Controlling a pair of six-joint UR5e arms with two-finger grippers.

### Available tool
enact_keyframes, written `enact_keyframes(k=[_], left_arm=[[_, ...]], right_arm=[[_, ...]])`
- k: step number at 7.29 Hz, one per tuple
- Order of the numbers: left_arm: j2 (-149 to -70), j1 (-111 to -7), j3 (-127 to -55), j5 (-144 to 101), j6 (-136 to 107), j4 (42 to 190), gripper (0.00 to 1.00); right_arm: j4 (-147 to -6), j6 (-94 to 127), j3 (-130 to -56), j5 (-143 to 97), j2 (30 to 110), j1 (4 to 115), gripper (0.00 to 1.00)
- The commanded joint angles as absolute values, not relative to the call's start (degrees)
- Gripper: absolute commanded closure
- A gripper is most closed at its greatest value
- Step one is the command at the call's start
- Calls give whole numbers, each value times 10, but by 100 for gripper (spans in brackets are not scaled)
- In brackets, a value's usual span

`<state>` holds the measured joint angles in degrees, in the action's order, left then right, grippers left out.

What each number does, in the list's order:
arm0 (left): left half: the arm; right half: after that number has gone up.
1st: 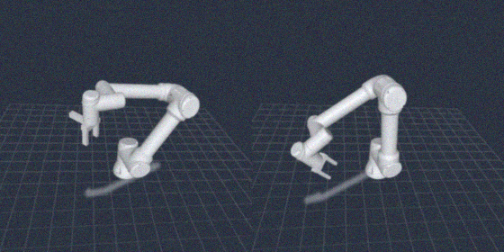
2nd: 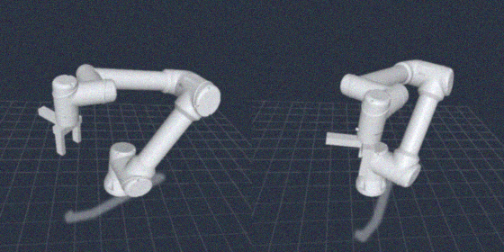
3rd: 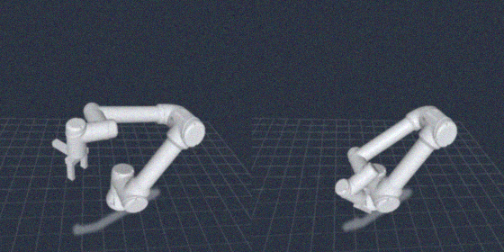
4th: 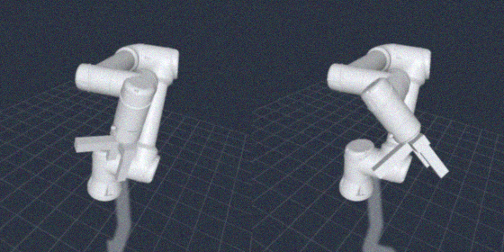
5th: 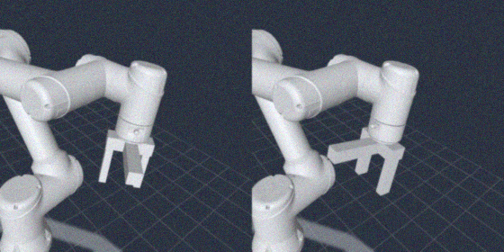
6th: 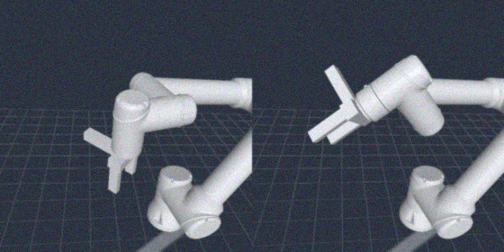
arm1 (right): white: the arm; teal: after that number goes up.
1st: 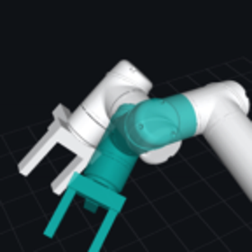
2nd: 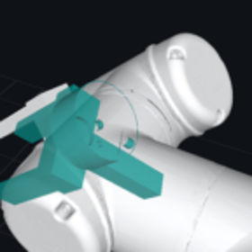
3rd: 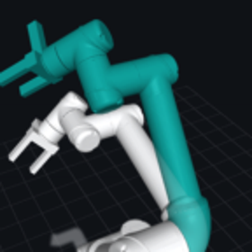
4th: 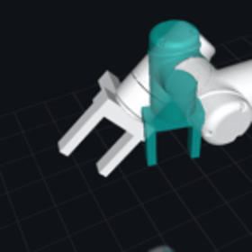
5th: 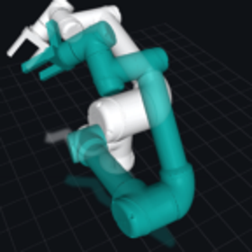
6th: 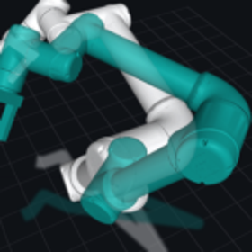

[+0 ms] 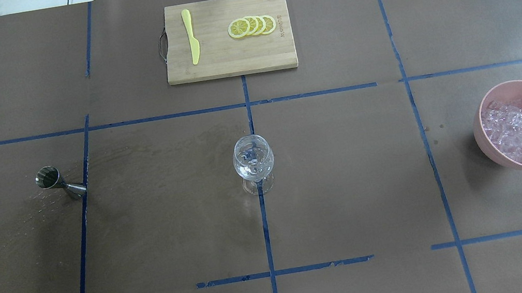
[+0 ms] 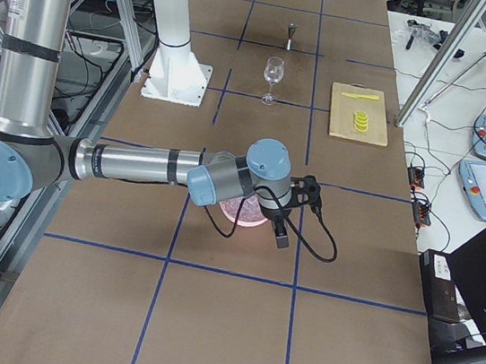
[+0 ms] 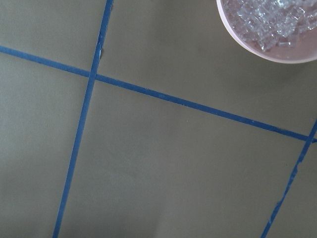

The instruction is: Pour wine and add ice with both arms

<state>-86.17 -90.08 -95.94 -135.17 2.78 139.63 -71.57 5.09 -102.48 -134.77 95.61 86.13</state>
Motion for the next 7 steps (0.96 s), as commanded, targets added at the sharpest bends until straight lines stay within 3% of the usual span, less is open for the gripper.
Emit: enact_keyframes(k=[1, 6, 7], left_arm=[[-866, -801, -974, -1279, -170, 1519, 0], [-831, -413, -1112, -809, -527, 1551, 0], [-817, -384, -1120, -746, -528, 1559, 0]], right_arm=[[-715, 66, -1025, -1348, 943, 861, 0], [-715, 66, -1022, -1348, 947, 861, 0], [-716, 67, -1022, -1348, 947, 861, 0]])
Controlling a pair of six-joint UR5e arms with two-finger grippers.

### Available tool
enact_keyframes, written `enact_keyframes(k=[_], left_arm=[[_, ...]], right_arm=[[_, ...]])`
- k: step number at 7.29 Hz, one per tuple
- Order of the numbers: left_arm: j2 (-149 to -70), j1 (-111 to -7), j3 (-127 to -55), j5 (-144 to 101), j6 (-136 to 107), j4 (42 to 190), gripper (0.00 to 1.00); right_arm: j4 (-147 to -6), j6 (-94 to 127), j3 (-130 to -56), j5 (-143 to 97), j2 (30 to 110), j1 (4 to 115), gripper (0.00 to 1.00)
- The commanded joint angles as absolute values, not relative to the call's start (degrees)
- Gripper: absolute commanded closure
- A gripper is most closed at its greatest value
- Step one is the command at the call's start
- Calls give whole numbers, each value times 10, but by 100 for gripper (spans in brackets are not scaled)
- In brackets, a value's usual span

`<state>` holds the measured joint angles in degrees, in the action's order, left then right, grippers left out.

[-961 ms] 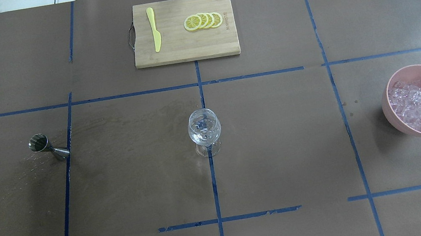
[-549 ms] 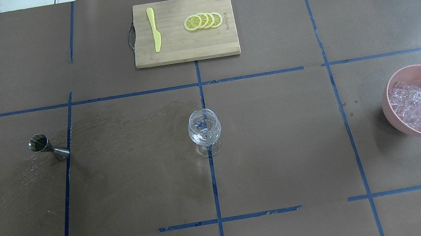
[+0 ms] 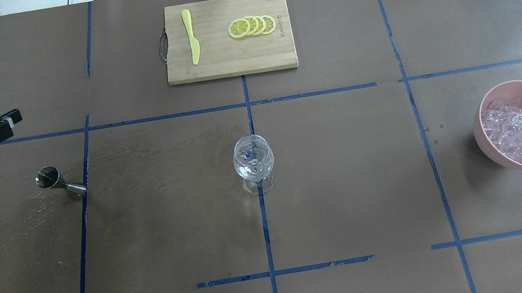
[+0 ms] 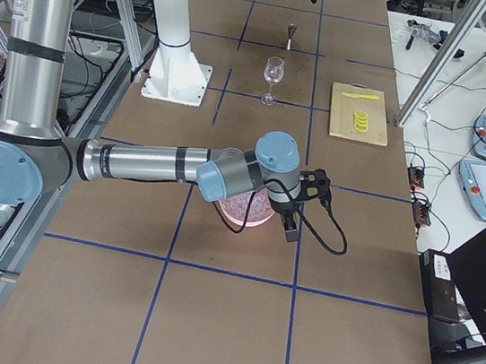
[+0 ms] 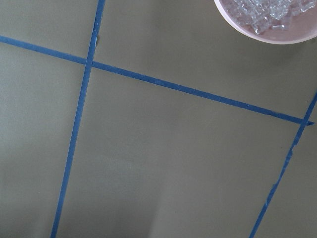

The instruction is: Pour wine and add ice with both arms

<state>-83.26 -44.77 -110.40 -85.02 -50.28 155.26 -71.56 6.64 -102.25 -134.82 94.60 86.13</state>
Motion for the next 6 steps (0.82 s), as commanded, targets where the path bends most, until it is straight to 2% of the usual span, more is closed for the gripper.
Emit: enact_keyframes(k=[1, 4, 6], left_arm=[[-808, -355, -1122, -677, -528, 1570, 0], [-798, -223, -1112, -417, -556, 1570, 0], [-799, -173, -1069, -343, -602, 1571, 0]], right_arm=[[-715, 67, -1023, -1348, 947, 861, 0], [-715, 67, -1024, -1348, 947, 861, 0], [-715, 67, -1027, -1348, 951, 861, 0]])
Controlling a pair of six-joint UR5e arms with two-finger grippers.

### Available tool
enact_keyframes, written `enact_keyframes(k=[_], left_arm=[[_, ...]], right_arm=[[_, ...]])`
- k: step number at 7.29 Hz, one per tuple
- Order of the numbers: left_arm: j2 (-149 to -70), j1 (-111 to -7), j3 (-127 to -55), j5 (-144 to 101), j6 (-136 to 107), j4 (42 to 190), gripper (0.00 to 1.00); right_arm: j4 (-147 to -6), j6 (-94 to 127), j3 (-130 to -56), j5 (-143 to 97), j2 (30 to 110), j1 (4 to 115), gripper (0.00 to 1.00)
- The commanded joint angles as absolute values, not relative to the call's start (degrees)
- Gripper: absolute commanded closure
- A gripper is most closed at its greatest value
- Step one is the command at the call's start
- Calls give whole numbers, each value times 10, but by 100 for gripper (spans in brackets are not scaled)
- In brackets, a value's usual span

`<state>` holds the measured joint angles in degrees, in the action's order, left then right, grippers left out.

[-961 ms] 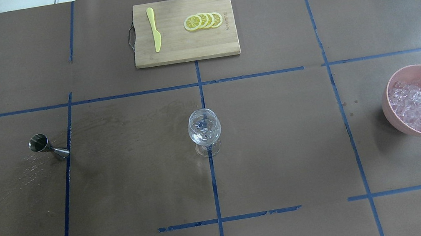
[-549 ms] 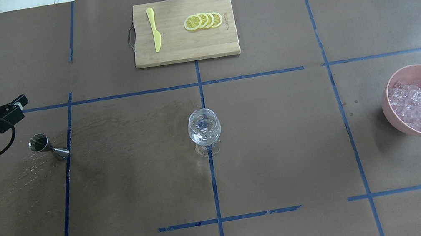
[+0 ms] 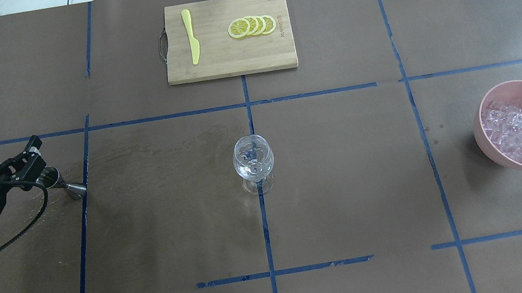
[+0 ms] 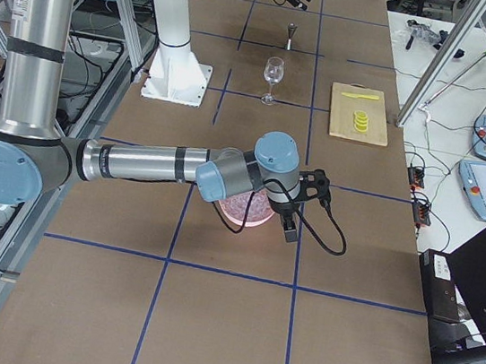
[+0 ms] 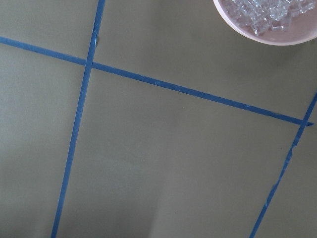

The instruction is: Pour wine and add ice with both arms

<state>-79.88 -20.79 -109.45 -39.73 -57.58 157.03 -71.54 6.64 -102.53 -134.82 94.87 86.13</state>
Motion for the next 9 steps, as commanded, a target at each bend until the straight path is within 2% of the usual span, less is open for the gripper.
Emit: enact_keyframes(k=[1, 3, 9], left_arm=[[-799, -158, -1049, -325, -627, 1572, 0], [-809, -121, -1032, -269, -642, 1571, 0], [-882, -108, -898, -238, -655, 1573, 0]], right_arm=[[-715, 66, -1027, -1348, 952, 861, 0], [-715, 66, -1027, -1348, 953, 862, 0], [-715, 66, -1026, -1348, 954, 862, 0]])
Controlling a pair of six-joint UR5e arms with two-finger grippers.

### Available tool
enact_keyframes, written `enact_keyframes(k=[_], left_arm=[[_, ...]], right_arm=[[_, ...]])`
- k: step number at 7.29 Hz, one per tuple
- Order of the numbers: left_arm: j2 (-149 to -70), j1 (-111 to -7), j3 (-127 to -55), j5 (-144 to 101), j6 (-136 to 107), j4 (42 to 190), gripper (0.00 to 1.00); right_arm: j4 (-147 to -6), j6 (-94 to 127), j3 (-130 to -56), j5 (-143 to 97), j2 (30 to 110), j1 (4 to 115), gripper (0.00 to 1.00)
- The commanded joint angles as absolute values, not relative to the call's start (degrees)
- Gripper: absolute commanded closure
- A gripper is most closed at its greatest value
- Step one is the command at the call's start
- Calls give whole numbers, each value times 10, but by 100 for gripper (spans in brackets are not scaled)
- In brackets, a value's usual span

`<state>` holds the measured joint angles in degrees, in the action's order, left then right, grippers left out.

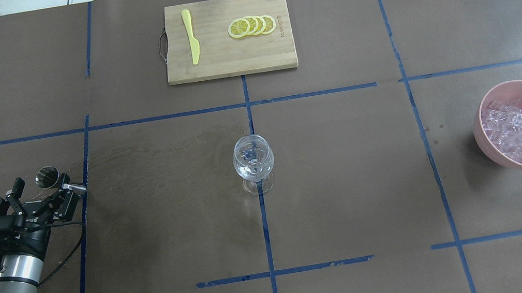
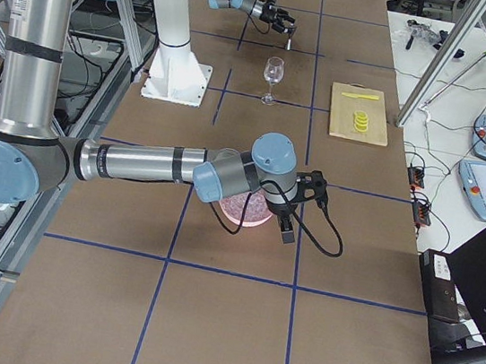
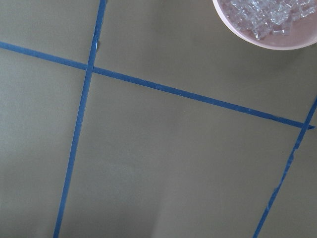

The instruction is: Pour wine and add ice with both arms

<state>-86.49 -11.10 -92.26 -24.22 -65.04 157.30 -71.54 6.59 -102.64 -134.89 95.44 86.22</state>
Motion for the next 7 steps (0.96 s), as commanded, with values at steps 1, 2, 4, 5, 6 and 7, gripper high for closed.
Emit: enact_keyframes(k=[1, 2, 4, 5, 6, 7], left_arm=[[-888, -106, -885, -238, -655, 1574, 0], [-889, -105, -882, -239, -655, 1574, 1], [-890, -98, -875, -239, -656, 1599, 19], [-891, -89, -872, -240, -656, 1602, 22], [-893, -86, -869, -240, -656, 1602, 22], [-895, -84, -867, -241, -656, 1603, 22]], right_arm=[[-715, 66, -1026, -1348, 954, 862, 0], [-715, 66, -1026, -1348, 954, 862, 0], [-715, 66, -1026, -1348, 954, 862, 0], [-715, 66, -1027, -1349, 954, 862, 0], [-715, 66, -1026, -1348, 954, 862, 0], [-715, 66, -1026, -1348, 954, 862, 0]])
